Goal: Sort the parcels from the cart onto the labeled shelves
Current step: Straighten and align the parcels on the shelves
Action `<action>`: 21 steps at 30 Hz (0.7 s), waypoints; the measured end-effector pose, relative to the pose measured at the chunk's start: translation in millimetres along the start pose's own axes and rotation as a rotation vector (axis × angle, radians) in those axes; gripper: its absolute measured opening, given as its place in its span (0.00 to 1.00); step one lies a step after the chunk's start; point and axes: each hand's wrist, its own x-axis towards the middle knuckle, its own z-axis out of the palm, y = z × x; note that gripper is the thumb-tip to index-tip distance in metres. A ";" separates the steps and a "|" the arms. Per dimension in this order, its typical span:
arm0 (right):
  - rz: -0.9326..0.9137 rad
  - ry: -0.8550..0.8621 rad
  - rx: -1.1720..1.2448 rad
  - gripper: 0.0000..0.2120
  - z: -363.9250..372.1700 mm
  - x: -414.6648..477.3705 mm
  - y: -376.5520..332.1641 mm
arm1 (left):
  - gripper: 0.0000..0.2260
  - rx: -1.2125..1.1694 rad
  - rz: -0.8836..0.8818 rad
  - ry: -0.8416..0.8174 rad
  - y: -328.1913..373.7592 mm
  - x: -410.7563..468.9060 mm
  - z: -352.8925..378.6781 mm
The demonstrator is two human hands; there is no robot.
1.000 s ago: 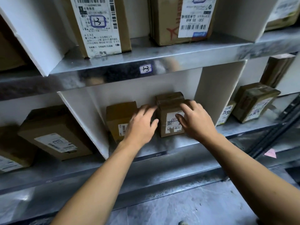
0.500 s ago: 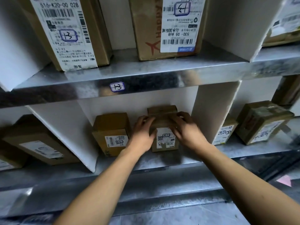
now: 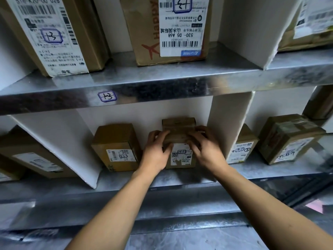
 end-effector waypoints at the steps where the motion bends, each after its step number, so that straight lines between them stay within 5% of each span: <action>1: -0.002 -0.005 -0.006 0.15 -0.3 -0.1 -0.9 | 0.21 0.003 -0.010 0.004 0.5 -0.9 0.2; 14: 0.018 -0.029 -0.185 0.19 -5.9 -22.6 -20.6 | 0.23 0.269 -0.060 -0.027 9.4 -31.4 -25.7; 21: -0.080 -0.010 -0.352 0.19 -15.1 -61.9 -25.2 | 0.22 0.397 0.078 -0.049 16.5 -69.5 -41.7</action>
